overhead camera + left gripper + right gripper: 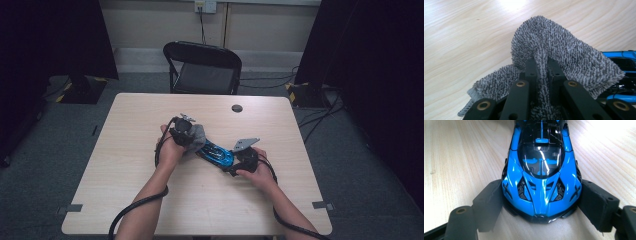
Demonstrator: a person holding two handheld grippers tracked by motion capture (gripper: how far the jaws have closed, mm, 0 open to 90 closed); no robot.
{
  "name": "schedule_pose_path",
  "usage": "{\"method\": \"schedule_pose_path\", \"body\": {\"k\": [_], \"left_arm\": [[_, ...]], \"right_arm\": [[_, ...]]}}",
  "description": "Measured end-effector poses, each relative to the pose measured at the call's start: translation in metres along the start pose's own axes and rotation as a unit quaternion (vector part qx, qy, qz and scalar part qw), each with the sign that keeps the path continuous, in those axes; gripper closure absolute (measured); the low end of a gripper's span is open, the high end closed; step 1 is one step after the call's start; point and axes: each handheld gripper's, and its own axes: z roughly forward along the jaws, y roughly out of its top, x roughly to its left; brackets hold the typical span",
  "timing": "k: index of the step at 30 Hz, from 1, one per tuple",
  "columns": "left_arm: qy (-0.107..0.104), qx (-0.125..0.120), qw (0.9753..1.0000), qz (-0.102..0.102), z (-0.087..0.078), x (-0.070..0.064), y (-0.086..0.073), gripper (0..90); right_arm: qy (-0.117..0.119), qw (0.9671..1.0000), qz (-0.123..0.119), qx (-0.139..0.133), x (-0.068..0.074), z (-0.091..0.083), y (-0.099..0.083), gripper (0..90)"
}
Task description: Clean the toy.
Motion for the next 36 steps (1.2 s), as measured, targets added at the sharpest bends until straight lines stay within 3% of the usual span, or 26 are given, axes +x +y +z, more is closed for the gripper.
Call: {"method": "schedule_pose_path", "body": {"k": [6,10,20,29,36], "left_arm": [[-0.006,-0.013,0.9996,-0.025,-0.013,0.014,-0.005,81.8],[-0.015,-0.021,0.9993,-0.025,-0.022,0.014,-0.004,81.9],[-0.053,-0.05,0.9973,-0.011,-0.039,-0.004,0.013,81.8],[-0.075,-0.056,0.9954,0.022,-0.039,-0.029,0.019,81.8],[-0.09,-0.055,0.9939,0.033,-0.036,-0.044,0.02,81.8]], "right_arm": [[0.0,1.0,0.0,0.0,0.0,0.0,0.0,23.6],[0.0,1.0,0.0,0.0,0.0,0.0,0.0,23.6],[0.0,1.0,0.0,0.0,0.0,0.0,0.0,23.6],[0.0,1.0,-0.001,0.0,0.0,0.0,0.0,23.6],[0.0,1.0,0.0,0.0,0.0,0.0,0.0,23.6]]}}
